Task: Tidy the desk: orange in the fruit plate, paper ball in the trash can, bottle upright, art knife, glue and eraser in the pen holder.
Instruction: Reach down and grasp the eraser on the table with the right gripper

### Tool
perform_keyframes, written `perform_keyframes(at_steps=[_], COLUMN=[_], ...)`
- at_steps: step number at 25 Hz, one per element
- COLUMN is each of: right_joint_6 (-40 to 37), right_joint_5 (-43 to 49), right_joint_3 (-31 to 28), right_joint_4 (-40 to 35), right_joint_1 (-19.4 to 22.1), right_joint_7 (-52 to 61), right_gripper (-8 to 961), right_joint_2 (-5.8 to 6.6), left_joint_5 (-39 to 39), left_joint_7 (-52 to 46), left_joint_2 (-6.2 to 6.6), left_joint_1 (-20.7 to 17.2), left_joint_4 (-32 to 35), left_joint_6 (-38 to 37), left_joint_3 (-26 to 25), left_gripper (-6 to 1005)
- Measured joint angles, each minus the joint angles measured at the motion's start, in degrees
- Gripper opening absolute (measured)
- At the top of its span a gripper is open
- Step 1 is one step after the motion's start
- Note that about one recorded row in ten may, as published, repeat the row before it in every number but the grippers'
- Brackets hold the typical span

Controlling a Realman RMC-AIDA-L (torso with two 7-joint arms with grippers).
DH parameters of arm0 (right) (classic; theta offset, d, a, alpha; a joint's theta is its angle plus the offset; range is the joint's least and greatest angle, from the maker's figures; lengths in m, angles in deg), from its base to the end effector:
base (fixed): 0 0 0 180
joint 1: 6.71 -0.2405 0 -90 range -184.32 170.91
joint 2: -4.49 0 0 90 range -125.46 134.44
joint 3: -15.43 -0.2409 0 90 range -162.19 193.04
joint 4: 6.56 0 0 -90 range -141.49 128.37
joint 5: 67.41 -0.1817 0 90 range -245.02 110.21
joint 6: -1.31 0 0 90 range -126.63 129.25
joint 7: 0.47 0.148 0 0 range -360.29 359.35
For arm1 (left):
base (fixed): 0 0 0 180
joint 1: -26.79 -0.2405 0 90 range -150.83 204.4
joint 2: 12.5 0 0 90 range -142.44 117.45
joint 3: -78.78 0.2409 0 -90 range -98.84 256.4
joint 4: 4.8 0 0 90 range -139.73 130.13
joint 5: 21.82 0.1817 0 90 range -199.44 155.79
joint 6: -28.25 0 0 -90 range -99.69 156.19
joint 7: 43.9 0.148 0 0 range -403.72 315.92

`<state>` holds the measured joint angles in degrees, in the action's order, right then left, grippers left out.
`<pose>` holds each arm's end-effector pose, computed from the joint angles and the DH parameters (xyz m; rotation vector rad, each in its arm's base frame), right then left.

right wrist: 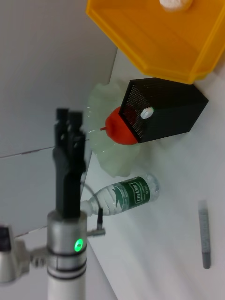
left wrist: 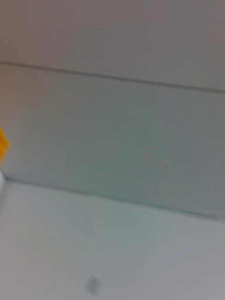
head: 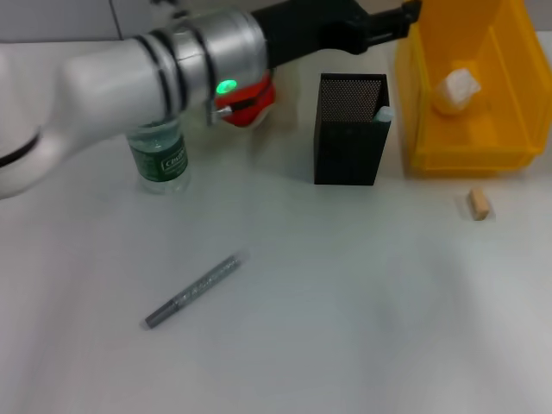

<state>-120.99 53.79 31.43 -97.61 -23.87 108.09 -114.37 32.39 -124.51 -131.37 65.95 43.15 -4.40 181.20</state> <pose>0.2479 0.2141 0.1554 -2.4759 0.8181 0.3937 -0.0841 0.3764 -0.0623 -2.4564 -0.5085 -0.8359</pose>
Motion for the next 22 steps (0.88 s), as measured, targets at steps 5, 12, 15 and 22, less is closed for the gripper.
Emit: perform_keyframes(at_steps=[5,12,15,22], right_joint_6=[1.46,4.85,8.34,24.15], right_joint_5=[7.38,26.96,31.45,36.3], right_joint_3=[12.65,28.06,32.7,43.62], right_joint_4=[-10.97,-10.23,-7.91,8.06], right_joint_1=[-2.35,-9.17,-9.87,-13.82], right_joint_7=[16.39,31.25,34.94,42.33], right_gripper=[753,752,752,752], right_joint_2=[0.0,-0.18,-0.31,-0.24], left_joint_5=[5.35,14.49,15.99,21.43], left_joint_7=[0.75,3.15,4.92,10.77], left_joint_2=[0.7,0.94,0.93,0.92], left_joint_1=[-9.95,-19.28,-20.91,-25.5], left_joint_4=[6.83,9.75,9.56,9.41], left_joint_6=[-22.79,-47.33,-51.74,-62.7], left_joint_3=[-13.19,-29.46,-32.1,-37.66], left_gripper=[787,815,815,814])
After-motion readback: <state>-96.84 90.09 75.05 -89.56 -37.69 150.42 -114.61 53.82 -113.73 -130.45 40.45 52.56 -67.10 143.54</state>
